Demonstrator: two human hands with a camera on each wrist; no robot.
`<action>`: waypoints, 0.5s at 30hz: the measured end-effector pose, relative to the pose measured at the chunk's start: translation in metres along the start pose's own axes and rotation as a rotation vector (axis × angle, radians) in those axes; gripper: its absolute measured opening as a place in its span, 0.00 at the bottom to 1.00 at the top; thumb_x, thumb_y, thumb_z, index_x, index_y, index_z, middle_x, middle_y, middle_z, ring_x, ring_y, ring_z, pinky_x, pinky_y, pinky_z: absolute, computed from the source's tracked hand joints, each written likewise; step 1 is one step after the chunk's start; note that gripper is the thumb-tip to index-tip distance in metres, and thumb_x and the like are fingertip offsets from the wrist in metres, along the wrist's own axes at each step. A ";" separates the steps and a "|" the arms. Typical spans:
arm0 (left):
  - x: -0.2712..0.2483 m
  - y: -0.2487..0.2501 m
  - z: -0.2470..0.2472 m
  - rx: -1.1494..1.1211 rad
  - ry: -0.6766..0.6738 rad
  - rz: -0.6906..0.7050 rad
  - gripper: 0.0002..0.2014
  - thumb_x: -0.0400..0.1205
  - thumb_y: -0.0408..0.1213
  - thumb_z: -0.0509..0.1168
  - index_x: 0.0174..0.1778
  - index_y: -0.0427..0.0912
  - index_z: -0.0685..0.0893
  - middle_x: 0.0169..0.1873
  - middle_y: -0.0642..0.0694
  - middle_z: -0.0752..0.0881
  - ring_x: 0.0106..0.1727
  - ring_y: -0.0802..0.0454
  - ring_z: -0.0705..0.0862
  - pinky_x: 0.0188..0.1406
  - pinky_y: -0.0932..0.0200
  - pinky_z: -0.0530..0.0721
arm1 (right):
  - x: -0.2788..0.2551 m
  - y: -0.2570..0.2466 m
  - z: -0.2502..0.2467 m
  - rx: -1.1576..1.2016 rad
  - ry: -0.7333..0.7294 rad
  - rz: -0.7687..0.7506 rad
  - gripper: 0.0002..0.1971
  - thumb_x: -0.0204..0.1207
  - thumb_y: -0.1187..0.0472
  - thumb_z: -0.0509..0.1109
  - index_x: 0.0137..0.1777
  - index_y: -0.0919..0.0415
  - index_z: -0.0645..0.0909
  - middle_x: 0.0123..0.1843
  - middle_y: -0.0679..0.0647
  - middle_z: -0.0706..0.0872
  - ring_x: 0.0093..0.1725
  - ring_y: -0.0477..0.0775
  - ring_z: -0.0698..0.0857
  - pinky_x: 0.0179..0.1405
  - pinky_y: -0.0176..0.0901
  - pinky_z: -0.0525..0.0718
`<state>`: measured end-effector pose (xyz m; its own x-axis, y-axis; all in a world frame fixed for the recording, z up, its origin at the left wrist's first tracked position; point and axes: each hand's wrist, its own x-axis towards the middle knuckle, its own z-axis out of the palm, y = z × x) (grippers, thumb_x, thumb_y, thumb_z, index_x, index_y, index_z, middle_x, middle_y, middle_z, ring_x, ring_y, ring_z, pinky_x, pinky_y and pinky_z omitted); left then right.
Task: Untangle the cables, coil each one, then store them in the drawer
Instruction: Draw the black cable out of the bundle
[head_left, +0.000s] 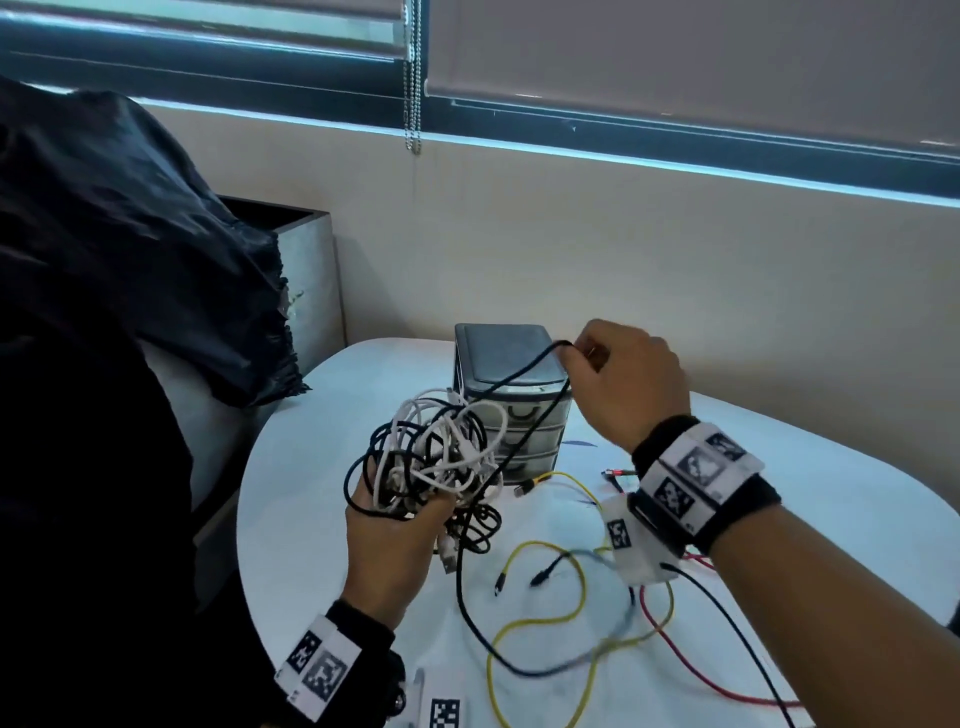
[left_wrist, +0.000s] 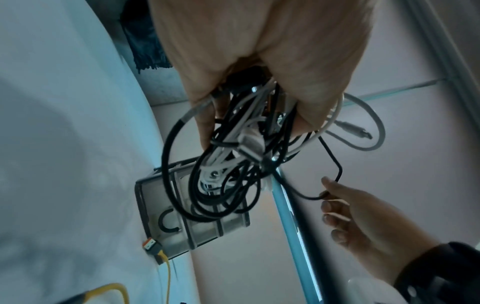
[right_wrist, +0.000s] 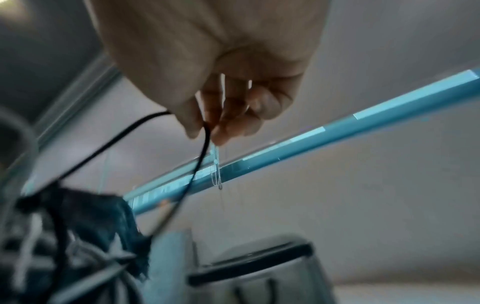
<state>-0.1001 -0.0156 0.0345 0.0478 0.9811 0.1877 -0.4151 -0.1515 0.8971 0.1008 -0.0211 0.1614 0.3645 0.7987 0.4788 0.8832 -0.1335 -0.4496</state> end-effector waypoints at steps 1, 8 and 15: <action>0.002 0.000 -0.001 -0.007 0.011 -0.003 0.17 0.67 0.20 0.78 0.50 0.37 0.86 0.42 0.35 0.91 0.36 0.40 0.88 0.34 0.49 0.89 | 0.004 -0.003 0.000 0.169 -0.067 0.047 0.13 0.80 0.50 0.69 0.36 0.55 0.81 0.31 0.50 0.85 0.33 0.56 0.83 0.33 0.43 0.74; 0.008 0.011 -0.008 -0.109 0.013 -0.047 0.23 0.74 0.24 0.74 0.65 0.30 0.82 0.53 0.35 0.90 0.52 0.41 0.89 0.39 0.58 0.87 | -0.034 -0.018 0.027 0.598 -0.662 0.219 0.09 0.80 0.53 0.73 0.43 0.57 0.84 0.30 0.54 0.85 0.24 0.47 0.77 0.19 0.33 0.71; 0.002 0.016 -0.013 -0.102 0.004 -0.031 0.22 0.72 0.28 0.77 0.63 0.33 0.84 0.52 0.35 0.91 0.49 0.43 0.90 0.37 0.59 0.86 | -0.036 -0.031 0.025 0.616 -0.557 0.171 0.09 0.82 0.66 0.69 0.39 0.61 0.81 0.31 0.58 0.86 0.20 0.46 0.79 0.18 0.32 0.73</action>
<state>-0.1188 -0.0143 0.0442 0.0582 0.9857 0.1582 -0.5034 -0.1079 0.8573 0.0534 -0.0316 0.1392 0.1370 0.9906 -0.0014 0.4518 -0.0637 -0.8899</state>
